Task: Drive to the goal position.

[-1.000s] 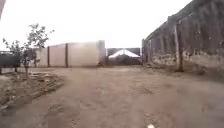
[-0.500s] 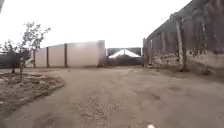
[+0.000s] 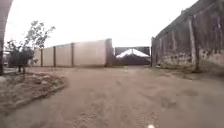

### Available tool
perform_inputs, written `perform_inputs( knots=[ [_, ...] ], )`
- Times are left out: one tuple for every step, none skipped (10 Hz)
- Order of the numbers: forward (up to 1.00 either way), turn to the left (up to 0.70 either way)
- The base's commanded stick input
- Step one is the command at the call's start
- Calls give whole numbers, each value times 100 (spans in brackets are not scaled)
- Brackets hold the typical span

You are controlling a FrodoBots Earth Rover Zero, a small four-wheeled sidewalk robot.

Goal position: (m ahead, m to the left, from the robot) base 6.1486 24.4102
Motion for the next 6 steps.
perform_inputs(
  knots=[
    [50, 0],
    [50, 0],
    [50, 0],
    [50, 0],
    [50, 0],
    [50, 0]
  ],
)
